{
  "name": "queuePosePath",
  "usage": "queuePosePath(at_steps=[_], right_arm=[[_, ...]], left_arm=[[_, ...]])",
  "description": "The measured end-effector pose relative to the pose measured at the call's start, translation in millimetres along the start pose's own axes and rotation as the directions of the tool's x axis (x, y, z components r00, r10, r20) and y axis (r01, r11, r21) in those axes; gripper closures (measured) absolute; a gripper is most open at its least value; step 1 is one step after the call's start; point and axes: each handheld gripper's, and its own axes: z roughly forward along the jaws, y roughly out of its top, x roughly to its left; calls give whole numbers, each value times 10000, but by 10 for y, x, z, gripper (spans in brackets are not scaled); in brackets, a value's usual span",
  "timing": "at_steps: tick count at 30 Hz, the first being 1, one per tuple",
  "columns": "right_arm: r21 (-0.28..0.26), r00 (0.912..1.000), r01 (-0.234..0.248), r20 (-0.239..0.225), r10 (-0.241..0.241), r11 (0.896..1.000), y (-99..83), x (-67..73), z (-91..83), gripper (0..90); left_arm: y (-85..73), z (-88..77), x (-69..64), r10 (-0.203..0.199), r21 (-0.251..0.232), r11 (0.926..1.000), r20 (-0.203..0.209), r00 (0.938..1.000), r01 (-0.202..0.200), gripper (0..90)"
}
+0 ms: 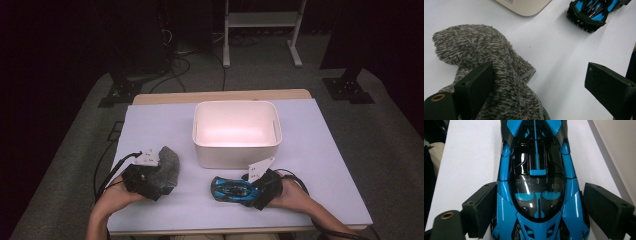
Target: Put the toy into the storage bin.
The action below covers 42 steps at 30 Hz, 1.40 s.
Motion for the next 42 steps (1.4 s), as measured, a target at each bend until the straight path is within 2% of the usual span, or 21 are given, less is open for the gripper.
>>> queuePosePath(at_steps=[16, 24, 28, 31, 34, 42], right_arm=[[202, 9999, -49, 105, 47, 9998, 33, 13, 11, 123], [191, 10000, 83, 33, -84, 9998, 63, 12, 43, 110], [134, 9999, 96, 34, -96, 9999, 48, 12, 35, 140], [170, 9999, 100, -65, -99, 9998, 64, 21, 15, 233], [137, 9997, 227, -61, -226, 9996, 61, 19, 12, 236], [217, 9999, 112, -52, -111, 9997, 77, 26, 9, 239]], left_arm=[[3, 17, 1, -29, 16, 10000, 72, 10000, 29, 82], [0, 22, 6, -26, 0, 10000, 101, 9999, 26, 82], [0, 20, 4, -24, -2, 10000, 97, 9999, 24, 82], [4, 25, 1, 1, 26, 10000, 110, 9999, -2, 82], [3, 31, -2, 1, 0, 10000, 118, 9999, -1, 82], [-8, 22, 9, -33, -15, 10000, 110, 9999, 34, 82]])
